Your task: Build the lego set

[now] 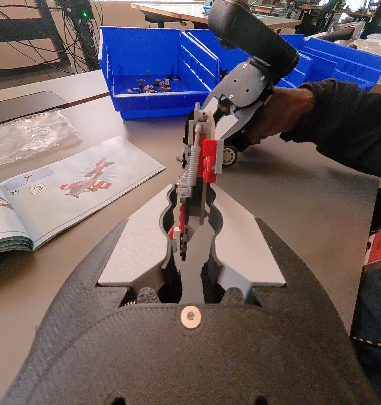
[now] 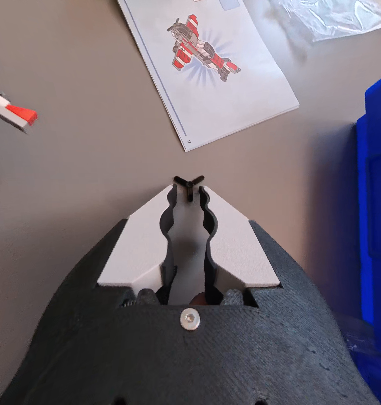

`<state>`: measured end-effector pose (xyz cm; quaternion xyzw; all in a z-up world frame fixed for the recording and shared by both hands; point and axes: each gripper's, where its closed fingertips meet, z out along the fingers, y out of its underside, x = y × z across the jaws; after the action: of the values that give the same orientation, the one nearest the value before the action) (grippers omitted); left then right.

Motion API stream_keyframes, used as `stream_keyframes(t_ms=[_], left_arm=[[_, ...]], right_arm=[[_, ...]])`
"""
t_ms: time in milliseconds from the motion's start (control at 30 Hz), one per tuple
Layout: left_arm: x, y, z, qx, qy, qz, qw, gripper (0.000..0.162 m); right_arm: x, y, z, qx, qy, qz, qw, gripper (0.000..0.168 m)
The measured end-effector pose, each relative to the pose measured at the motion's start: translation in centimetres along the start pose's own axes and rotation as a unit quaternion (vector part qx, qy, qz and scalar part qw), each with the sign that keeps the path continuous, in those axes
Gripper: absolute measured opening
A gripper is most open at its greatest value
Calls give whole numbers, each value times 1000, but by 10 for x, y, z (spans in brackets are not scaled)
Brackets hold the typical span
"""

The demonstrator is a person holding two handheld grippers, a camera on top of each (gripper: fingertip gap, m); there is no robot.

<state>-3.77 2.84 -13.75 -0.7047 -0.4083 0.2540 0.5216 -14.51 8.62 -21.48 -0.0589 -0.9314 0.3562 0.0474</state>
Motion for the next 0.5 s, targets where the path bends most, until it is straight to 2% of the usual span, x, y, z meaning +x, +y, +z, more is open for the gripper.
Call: stream_keyframes(t_ms=[133,233,400,500], left_arm=[[-1,0,-1,1,1,-2,1000,26],[-1,1,-1,-1,2,-5,1000,26],[-2,1,-1,-3,-1,-4,1000,26],[-3,2,-1,-3,-3,-5,1000,26]], right_arm=[[-2,1,-1,1,-12,16,1000,19],[0,-1,2,2,-2,8,1000,6],[0,-3,3,-3,-4,11,1000,5],[-5,-12,-2,20,-14,19,1000,5]])
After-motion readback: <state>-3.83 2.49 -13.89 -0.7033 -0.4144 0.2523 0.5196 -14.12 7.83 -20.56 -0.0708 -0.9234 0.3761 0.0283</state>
